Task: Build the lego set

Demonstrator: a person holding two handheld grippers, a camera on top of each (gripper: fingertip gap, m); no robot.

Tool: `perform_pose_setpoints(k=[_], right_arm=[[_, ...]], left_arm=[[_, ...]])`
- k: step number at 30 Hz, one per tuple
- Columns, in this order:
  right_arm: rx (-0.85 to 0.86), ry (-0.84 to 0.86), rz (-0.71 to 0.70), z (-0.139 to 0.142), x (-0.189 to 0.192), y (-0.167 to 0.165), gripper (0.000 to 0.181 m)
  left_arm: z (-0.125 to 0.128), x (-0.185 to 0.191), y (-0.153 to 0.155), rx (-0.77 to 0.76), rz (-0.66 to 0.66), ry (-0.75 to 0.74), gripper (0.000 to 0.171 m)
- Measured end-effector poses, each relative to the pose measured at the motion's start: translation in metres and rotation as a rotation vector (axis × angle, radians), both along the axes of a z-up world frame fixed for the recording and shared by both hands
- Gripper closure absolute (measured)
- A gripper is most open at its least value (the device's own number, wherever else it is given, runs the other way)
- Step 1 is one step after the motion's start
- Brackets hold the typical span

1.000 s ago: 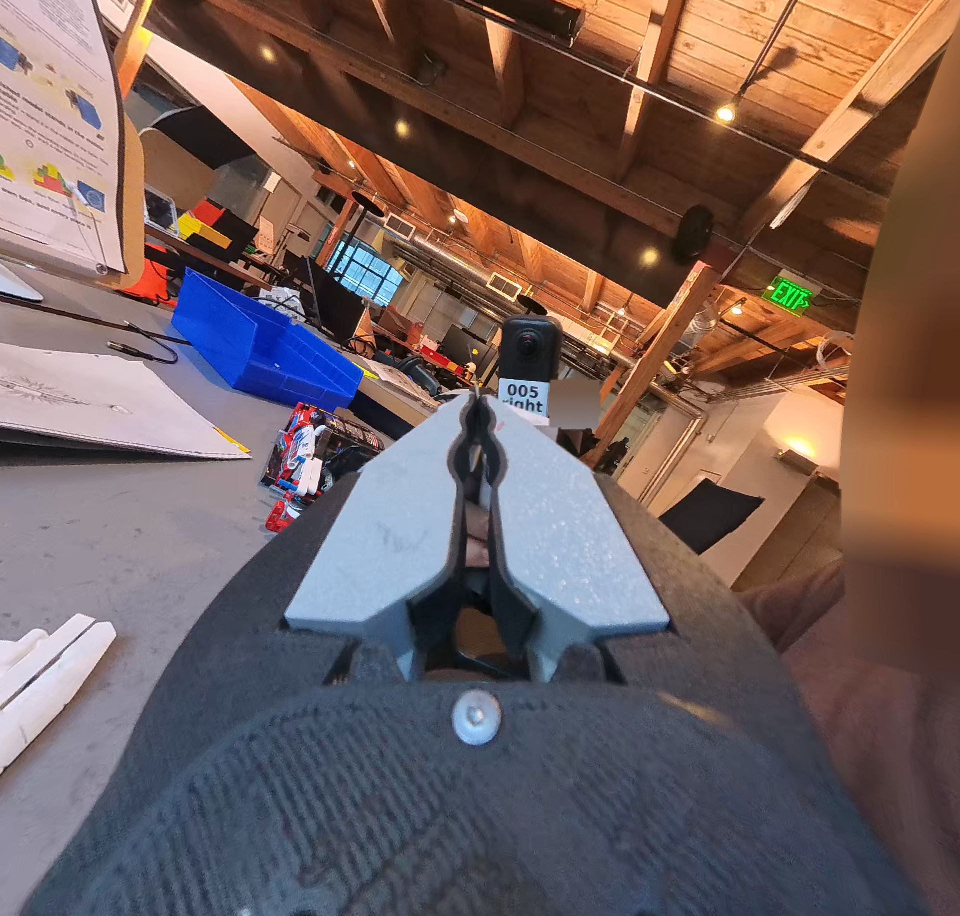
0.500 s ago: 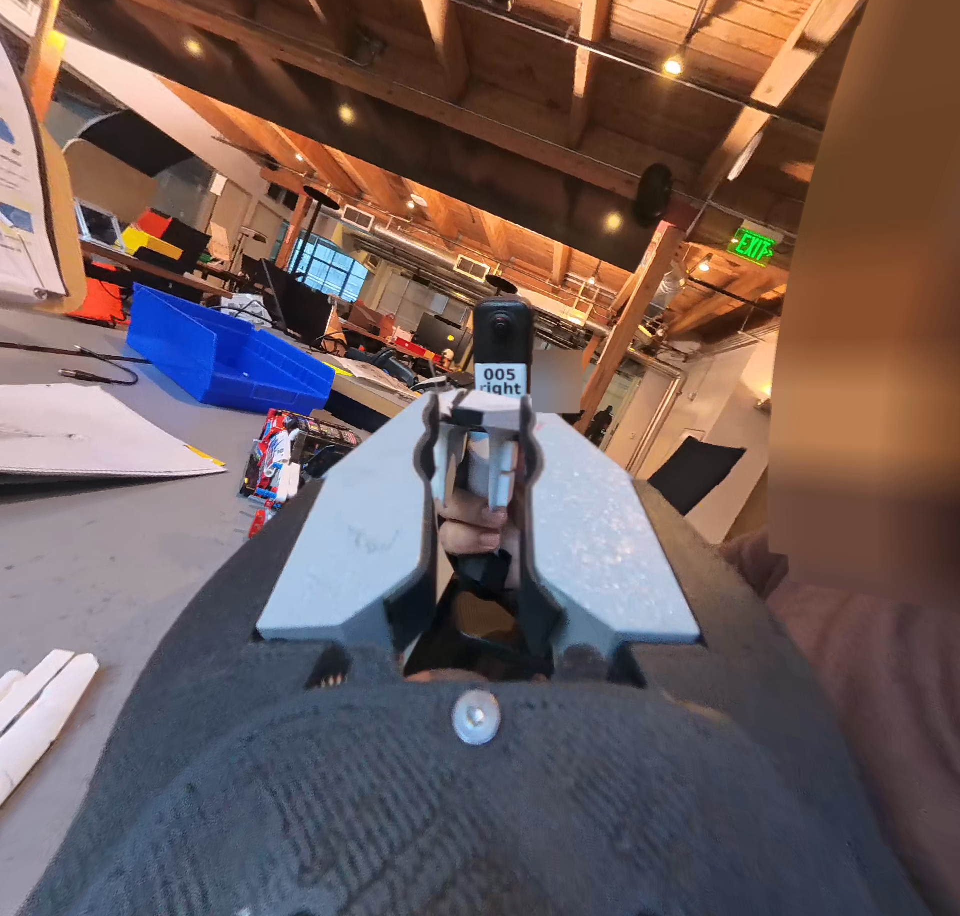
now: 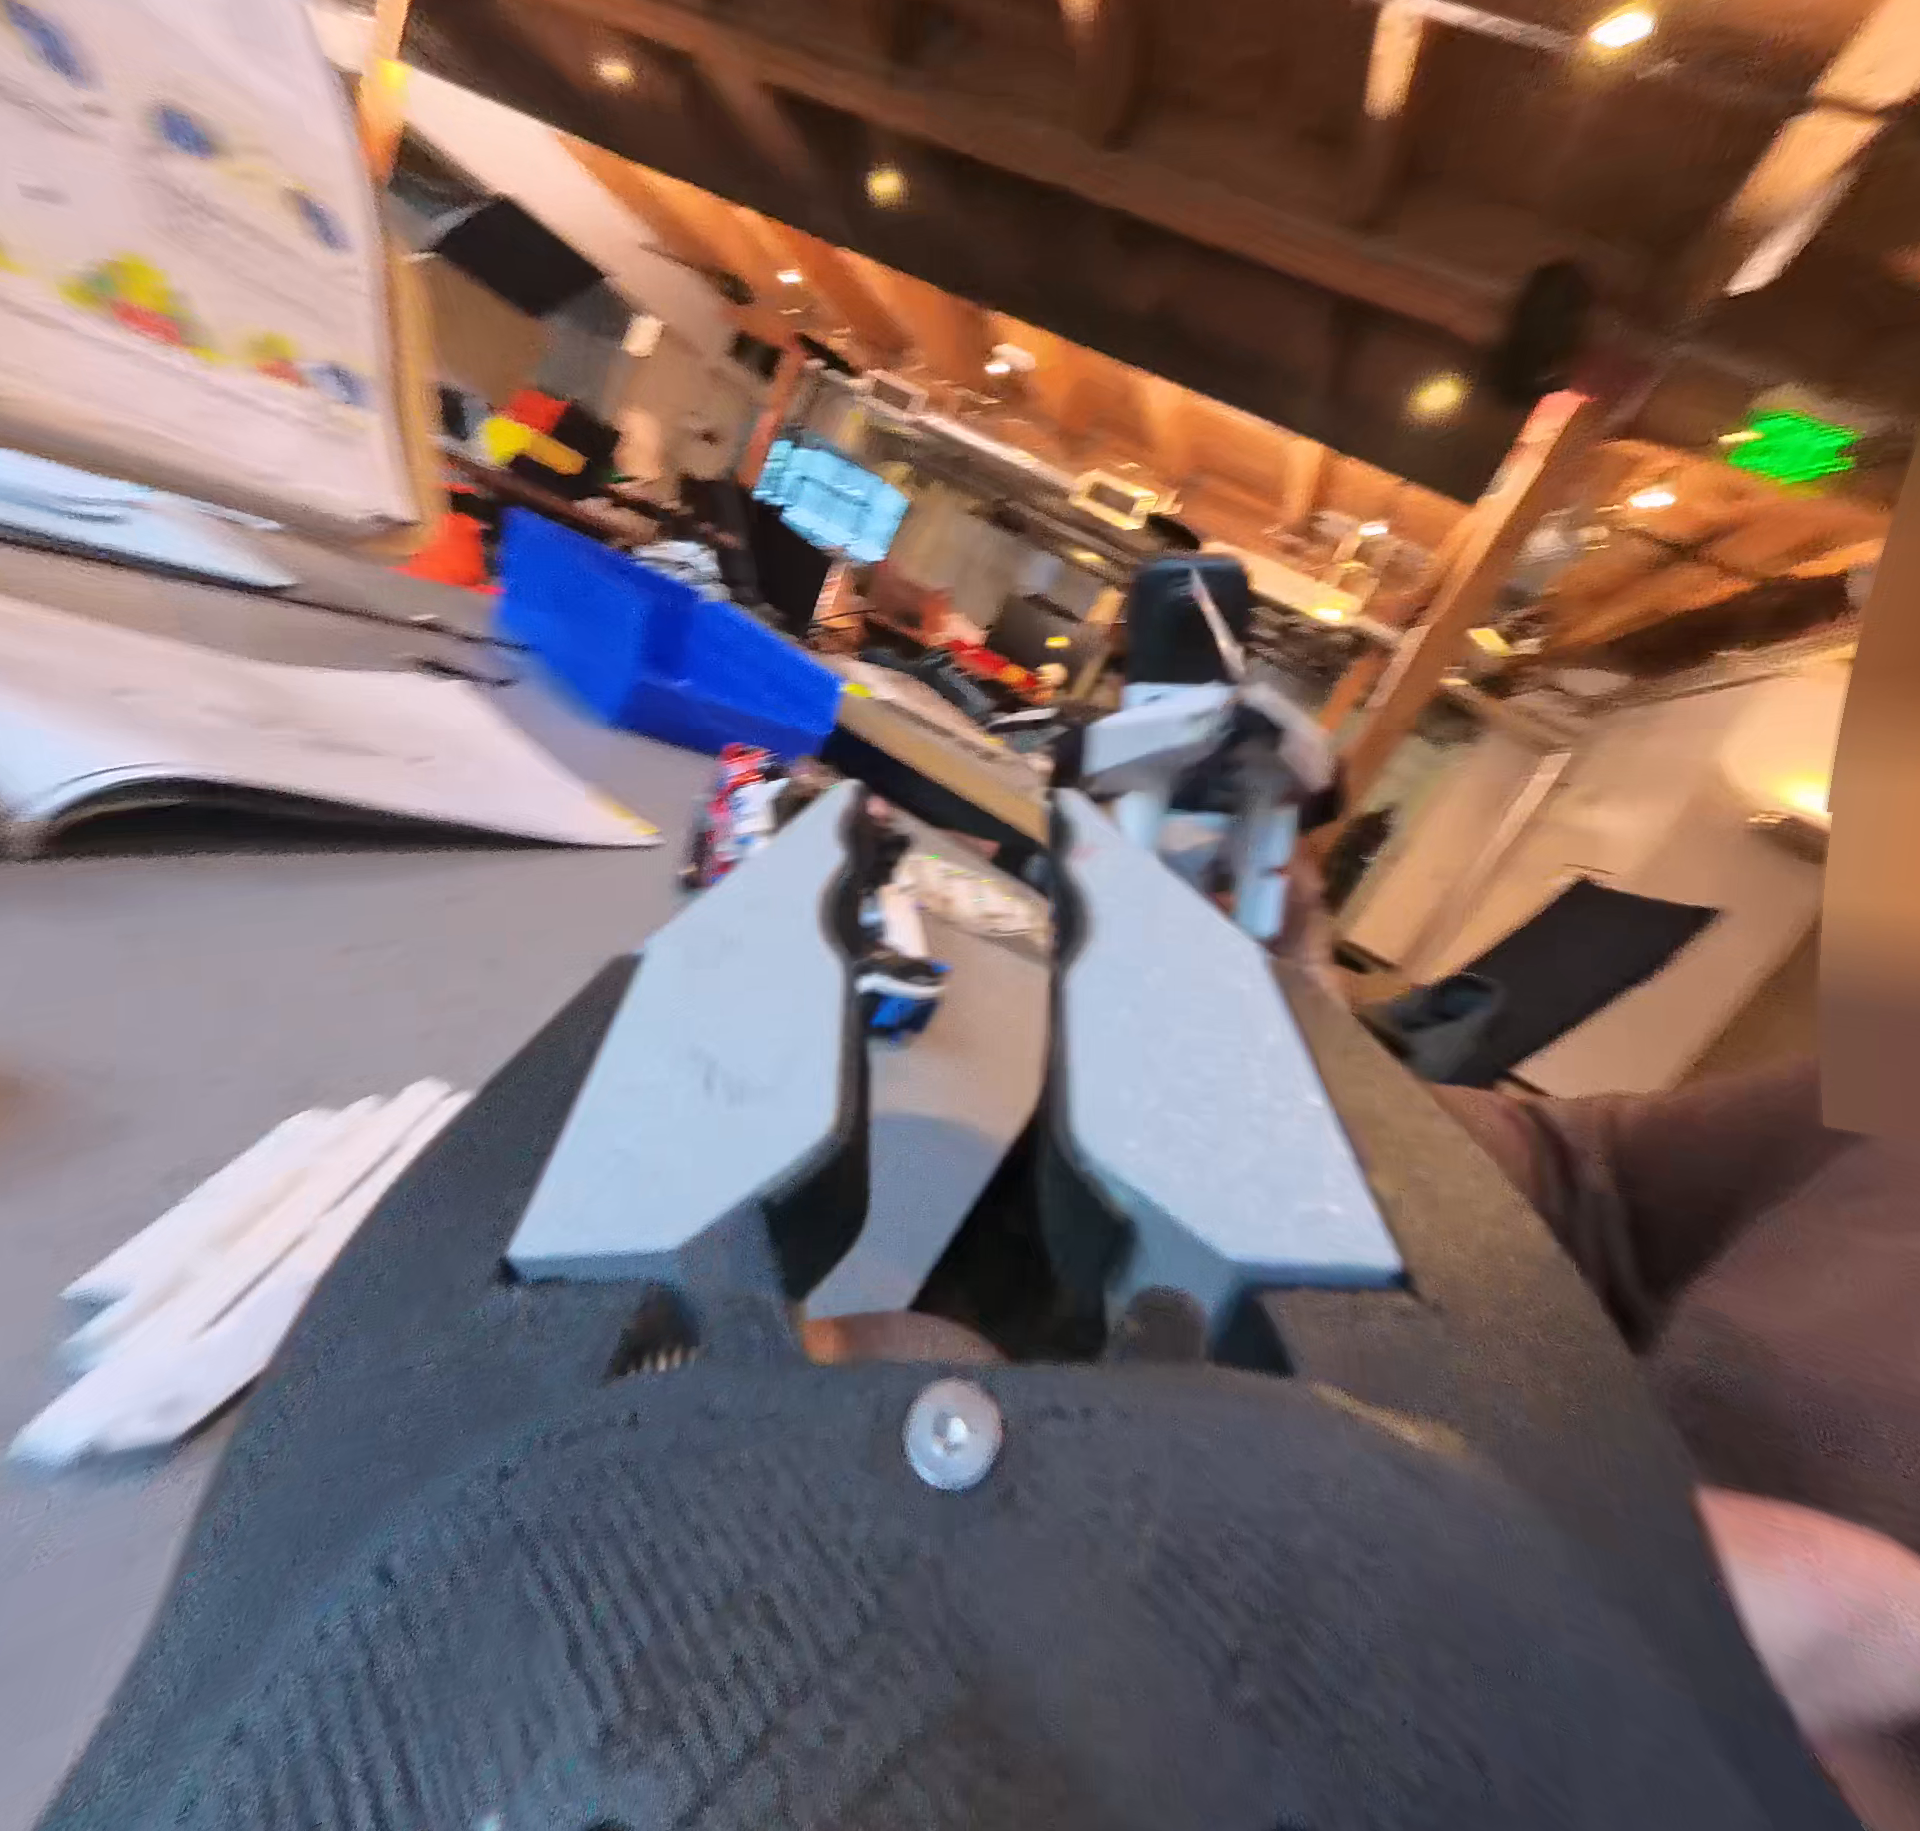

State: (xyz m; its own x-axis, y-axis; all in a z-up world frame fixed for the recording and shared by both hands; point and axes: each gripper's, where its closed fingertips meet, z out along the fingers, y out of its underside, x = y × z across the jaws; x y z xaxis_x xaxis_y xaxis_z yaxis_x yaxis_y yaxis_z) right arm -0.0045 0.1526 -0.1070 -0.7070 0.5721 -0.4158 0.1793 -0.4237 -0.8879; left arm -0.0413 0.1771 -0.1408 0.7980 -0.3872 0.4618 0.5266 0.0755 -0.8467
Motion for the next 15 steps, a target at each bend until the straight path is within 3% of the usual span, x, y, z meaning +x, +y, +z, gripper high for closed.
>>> perform_pose_setpoints(k=[1, 2, 5, 6, 7, 8, 9, 11, 15], right_arm=[[-0.005, 0.008, -0.015, 0.004, 0.001, 0.005, 0.181], [0.018, 0.004, -0.044, 0.004, 0.000, 0.012, 0.181], [0.063, -0.062, -0.003, 0.002, 0.003, 0.017, 0.181], [0.104, -0.119, 0.003, -0.006, 0.003, 0.018, 0.181], [0.164, -0.171, -0.024, -0.017, 0.000, 0.022, 0.181], [0.228, -0.221, -0.058, -0.029, -0.003, 0.028, 0.181], [0.288, -0.276, -0.084, -0.042, -0.004, 0.035, 0.181], [0.349, -0.351, -0.104, -0.060, -0.005, 0.045, 0.181], [0.336, -0.460, -0.061, -0.083, -0.004, 0.050, 0.181]], left_arm=[[-0.008, -0.007, 0.000, -0.019, 0.014, -0.008, 0.153], [-0.008, -0.005, -0.007, 0.010, -0.056, -0.025, 0.146], [0.002, 0.007, -0.035, 0.111, -0.303, 0.052, 0.109], [-0.004, 0.003, -0.036, 0.067, -0.319, 0.158, 0.081], [-0.021, -0.016, -0.025, -0.069, -0.238, 0.292, 0.078], [-0.044, -0.037, -0.015, -0.235, -0.168, 0.454, 0.093], [-0.064, -0.047, -0.011, -0.361, -0.180, 0.585, 0.092], [-0.095, -0.059, 0.001, -0.543, -0.222, 0.728, 0.103], [-0.129, -0.056, 0.026, -0.631, -0.342, 0.921, 0.119]])
